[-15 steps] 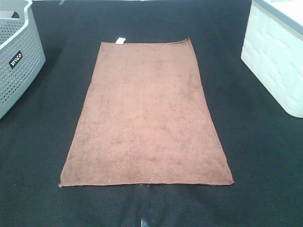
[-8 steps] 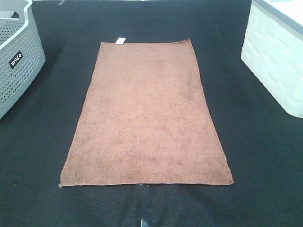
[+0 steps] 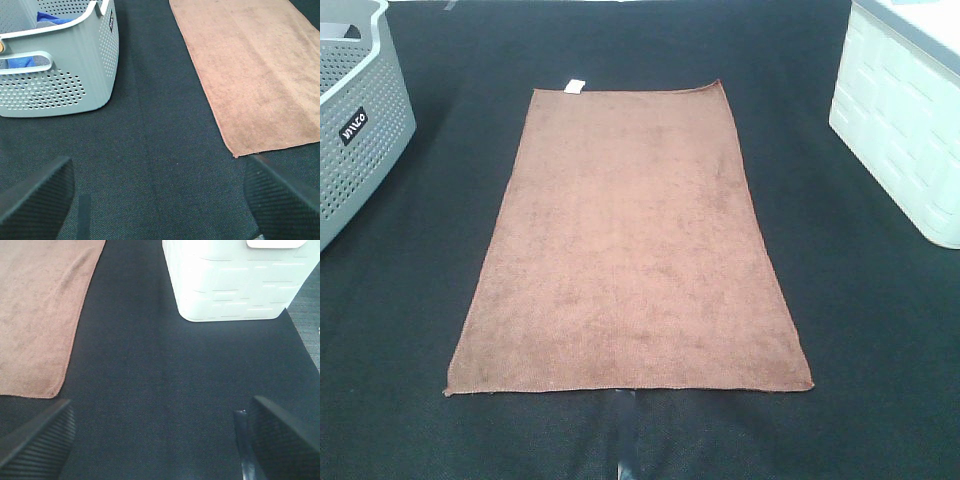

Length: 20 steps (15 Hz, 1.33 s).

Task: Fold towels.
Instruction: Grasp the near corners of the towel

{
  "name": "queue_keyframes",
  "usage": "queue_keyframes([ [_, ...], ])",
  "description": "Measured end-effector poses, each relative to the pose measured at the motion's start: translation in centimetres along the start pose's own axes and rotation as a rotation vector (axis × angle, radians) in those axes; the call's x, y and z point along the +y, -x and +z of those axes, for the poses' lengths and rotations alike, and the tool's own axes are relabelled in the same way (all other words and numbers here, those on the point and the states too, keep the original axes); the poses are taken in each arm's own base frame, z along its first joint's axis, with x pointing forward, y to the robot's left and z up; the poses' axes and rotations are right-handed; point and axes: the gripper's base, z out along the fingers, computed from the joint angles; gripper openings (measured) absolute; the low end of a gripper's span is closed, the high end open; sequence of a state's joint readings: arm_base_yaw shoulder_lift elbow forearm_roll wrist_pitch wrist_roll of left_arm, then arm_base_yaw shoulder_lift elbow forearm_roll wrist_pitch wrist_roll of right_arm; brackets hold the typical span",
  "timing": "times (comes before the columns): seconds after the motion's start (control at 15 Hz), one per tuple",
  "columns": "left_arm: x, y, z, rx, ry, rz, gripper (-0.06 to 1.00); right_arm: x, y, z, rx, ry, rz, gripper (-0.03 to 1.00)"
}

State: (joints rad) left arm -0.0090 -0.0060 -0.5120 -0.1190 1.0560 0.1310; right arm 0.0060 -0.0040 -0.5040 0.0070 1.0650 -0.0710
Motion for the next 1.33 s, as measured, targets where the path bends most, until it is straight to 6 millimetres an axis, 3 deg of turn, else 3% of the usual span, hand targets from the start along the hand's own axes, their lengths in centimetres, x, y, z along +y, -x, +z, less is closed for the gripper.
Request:
queue_keyframes([
  [1.33,0.00,0.00,0.00,0.000,0.000,0.000,0.87,0.00,0.00,0.00,0.000,0.000,0.000,0.90],
])
